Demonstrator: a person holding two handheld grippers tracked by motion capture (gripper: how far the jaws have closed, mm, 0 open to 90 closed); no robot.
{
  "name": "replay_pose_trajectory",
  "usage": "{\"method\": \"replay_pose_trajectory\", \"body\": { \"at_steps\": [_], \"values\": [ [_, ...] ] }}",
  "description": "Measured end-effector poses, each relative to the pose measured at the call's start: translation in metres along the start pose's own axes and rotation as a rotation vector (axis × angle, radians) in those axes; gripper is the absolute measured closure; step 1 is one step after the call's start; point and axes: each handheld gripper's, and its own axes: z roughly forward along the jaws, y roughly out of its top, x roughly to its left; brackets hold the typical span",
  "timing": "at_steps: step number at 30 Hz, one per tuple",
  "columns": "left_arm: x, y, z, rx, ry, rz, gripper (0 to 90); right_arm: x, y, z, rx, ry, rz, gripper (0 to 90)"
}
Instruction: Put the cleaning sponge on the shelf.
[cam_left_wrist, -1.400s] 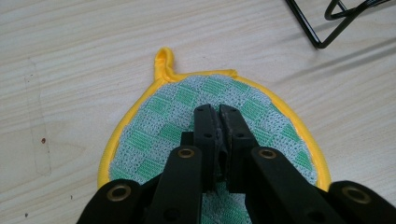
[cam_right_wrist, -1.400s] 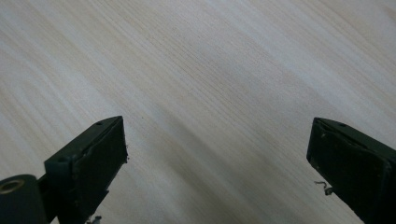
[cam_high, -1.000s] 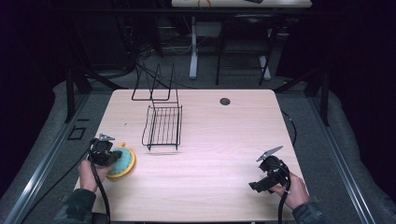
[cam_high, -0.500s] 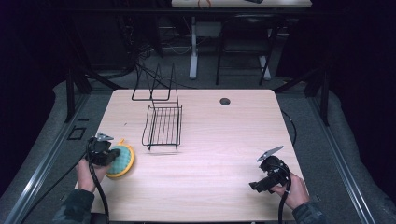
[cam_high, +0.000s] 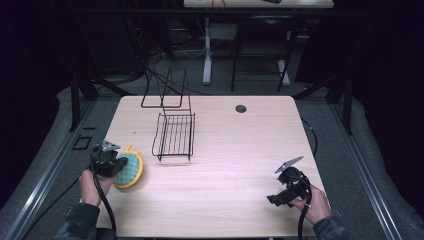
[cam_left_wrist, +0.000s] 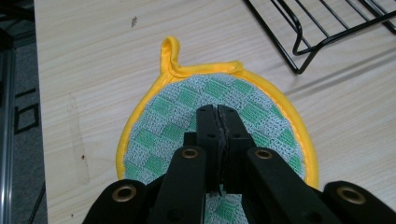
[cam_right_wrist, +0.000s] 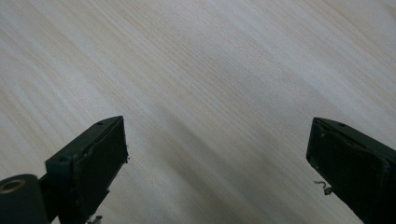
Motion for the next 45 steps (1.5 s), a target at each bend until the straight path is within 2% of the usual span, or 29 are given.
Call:
{"method": "replay_pose_trajectory", "body": {
  "at_steps": [13,32,35,45],
  "values": [
    [-0.003,0.005,-0.016,-0.047,-0.003,0.000,89.1,0.000,0.000,0.000,0.000,0.000,0.000,4.5],
    [-0.019,0.019,-0.035,-0.121,0.002,0.041,89.1,0.000,0.000,0.001,0.000,0.004,-0.007,4.5],
    [-0.020,0.021,-0.035,-0.135,0.003,0.038,89.1,0.000,0.000,0.001,0.003,0.005,-0.006,4.5],
    [-0.030,0.032,-0.034,-0.166,-0.015,0.067,89.3,-0.001,0.001,0.002,0.005,0.012,0.004,4.5]
  ]
}}
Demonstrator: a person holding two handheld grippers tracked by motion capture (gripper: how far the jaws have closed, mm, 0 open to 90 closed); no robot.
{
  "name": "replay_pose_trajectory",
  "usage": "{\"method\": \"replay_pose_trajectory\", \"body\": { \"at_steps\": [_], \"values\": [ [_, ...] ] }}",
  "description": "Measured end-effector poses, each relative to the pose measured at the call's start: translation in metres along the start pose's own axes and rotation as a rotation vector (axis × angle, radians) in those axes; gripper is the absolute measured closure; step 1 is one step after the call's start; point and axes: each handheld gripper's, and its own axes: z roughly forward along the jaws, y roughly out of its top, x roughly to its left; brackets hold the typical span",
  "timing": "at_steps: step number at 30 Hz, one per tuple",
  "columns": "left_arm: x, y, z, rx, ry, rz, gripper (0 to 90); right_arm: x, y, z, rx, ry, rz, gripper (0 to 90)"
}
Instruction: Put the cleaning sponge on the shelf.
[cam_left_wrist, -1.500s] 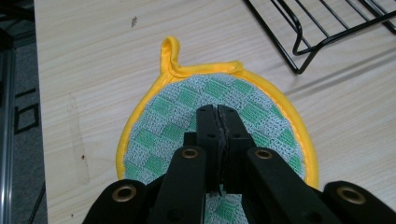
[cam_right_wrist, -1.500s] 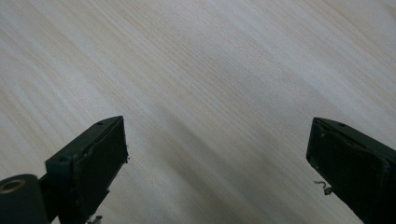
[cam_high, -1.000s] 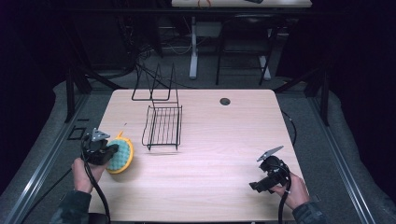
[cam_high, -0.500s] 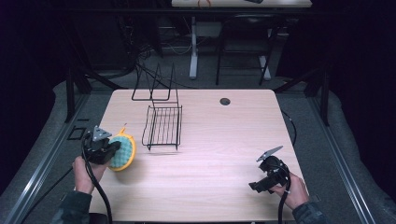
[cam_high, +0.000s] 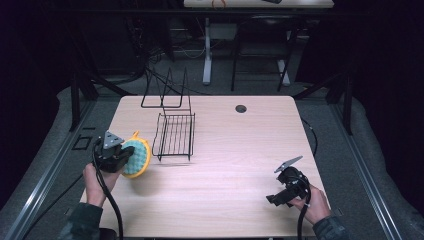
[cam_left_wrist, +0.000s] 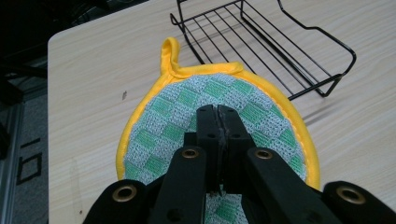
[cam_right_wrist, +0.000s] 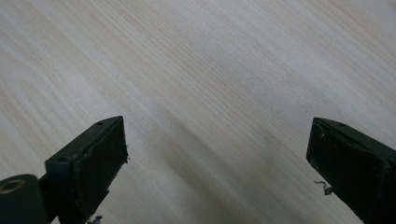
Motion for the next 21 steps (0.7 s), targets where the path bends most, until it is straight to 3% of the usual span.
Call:
{"method": "replay_pose_trajectory", "body": {
  "at_steps": [5,21],
  "values": [
    [-0.008,0.010,0.003,-0.036,-0.010,0.015,89.3,-0.001,-0.001,-0.001,-0.005,-0.005,0.004,4.5],
    [-0.033,0.036,0.028,-0.074,-0.061,0.089,89.4,0.000,0.000,-0.001,-0.001,-0.007,-0.008,4.4]
  ]
}}
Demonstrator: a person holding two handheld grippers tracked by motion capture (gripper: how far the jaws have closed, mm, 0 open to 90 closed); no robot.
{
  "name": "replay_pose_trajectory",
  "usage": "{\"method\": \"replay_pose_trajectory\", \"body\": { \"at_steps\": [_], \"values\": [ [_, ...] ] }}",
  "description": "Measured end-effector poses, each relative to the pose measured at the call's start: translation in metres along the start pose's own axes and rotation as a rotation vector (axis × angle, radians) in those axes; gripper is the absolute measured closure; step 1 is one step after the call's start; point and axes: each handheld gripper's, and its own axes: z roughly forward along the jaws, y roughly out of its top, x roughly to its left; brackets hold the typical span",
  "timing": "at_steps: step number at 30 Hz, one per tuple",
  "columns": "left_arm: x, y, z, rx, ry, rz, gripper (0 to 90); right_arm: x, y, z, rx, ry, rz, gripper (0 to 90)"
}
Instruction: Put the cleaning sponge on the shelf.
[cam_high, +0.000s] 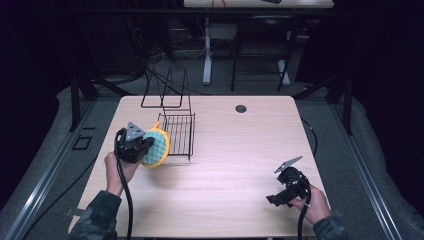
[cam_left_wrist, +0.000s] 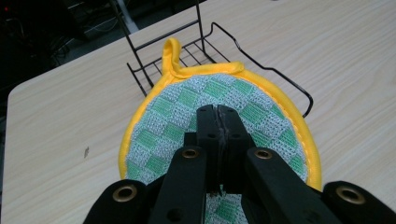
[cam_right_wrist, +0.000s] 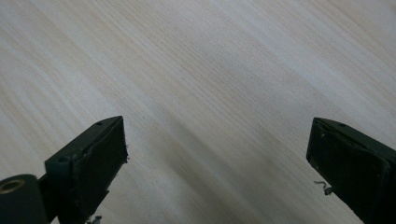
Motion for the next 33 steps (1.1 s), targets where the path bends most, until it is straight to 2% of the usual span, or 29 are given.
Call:
{"method": "replay_pose_trajectory", "body": {
  "at_steps": [8,14,16,21,25,33],
  "values": [
    [-0.005,0.008,0.010,-0.023,-0.001,0.004,89.4,0.000,0.000,0.000,-0.001,0.002,-0.004,4.4],
    [-0.013,0.014,0.018,-0.031,-0.003,0.035,89.4,0.001,0.000,0.000,0.003,0.006,0.000,4.4],
    [-0.015,0.016,0.020,-0.036,-0.003,0.034,89.4,0.001,0.001,0.000,0.006,0.004,-0.007,4.6],
    [-0.017,0.021,0.025,-0.051,-0.001,0.036,89.4,0.002,0.001,0.001,0.009,0.009,-0.023,4.8],
    [-0.019,0.025,0.029,-0.057,0.001,0.043,89.4,0.002,0.001,0.000,-0.005,0.008,-0.004,4.7],
    [-0.019,0.026,0.038,-0.065,0.013,0.045,89.4,0.002,0.002,0.001,-0.001,0.014,-0.008,4.6]
  ]
}}
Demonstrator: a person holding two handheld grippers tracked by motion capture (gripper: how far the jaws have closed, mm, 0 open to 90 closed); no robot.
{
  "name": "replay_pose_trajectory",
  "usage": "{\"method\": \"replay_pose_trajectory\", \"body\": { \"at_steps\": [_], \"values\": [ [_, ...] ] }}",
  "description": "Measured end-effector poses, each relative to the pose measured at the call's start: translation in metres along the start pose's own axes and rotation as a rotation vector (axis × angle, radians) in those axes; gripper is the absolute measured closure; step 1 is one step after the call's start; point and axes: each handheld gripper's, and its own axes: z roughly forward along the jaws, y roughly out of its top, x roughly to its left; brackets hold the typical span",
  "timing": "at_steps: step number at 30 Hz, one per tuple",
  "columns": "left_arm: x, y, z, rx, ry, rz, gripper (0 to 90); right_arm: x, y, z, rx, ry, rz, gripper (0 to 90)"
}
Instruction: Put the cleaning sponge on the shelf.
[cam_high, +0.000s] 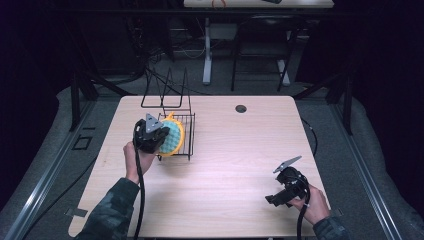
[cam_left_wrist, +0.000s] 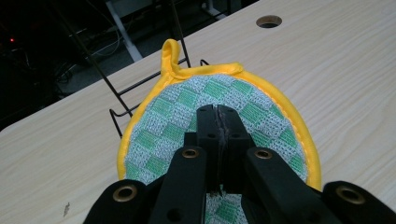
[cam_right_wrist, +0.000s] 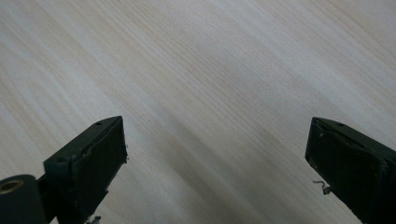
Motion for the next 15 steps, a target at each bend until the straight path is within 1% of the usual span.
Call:
{"method": "replay_pose_trajectory", "body": {
  "at_steps": [1,3,6,8,9,12,13,15],
  "values": [
    [-0.001,0.000,0.002,0.001,-0.005,0.002,89.4,0.000,0.000,0.000,0.000,0.000,0.000,4.6],
    [-0.002,0.000,0.005,0.003,-0.002,0.014,89.4,0.000,0.000,0.000,0.000,-0.001,-0.001,4.6],
    [-0.004,0.001,0.008,0.004,-0.003,0.015,89.4,0.000,0.000,0.000,-0.001,0.001,0.000,4.7],
    [-0.006,0.001,0.013,0.009,0.001,0.027,89.4,0.000,-0.001,0.000,0.002,0.001,-0.001,4.7],
    [-0.007,0.001,0.015,0.000,0.007,0.026,89.4,0.000,-0.001,0.000,0.003,0.000,-0.005,4.7],
    [-0.007,0.001,0.019,0.001,0.011,0.030,89.4,0.000,-0.001,-0.001,0.000,0.000,-0.005,4.7],
    [-0.007,0.001,0.020,0.014,0.010,0.040,89.4,0.001,-0.001,-0.001,0.001,-0.001,-0.002,4.7],
    [-0.008,0.002,0.023,0.013,0.012,0.040,89.4,0.001,-0.001,-0.001,0.005,-0.002,-0.004,4.7]
  ]
}}
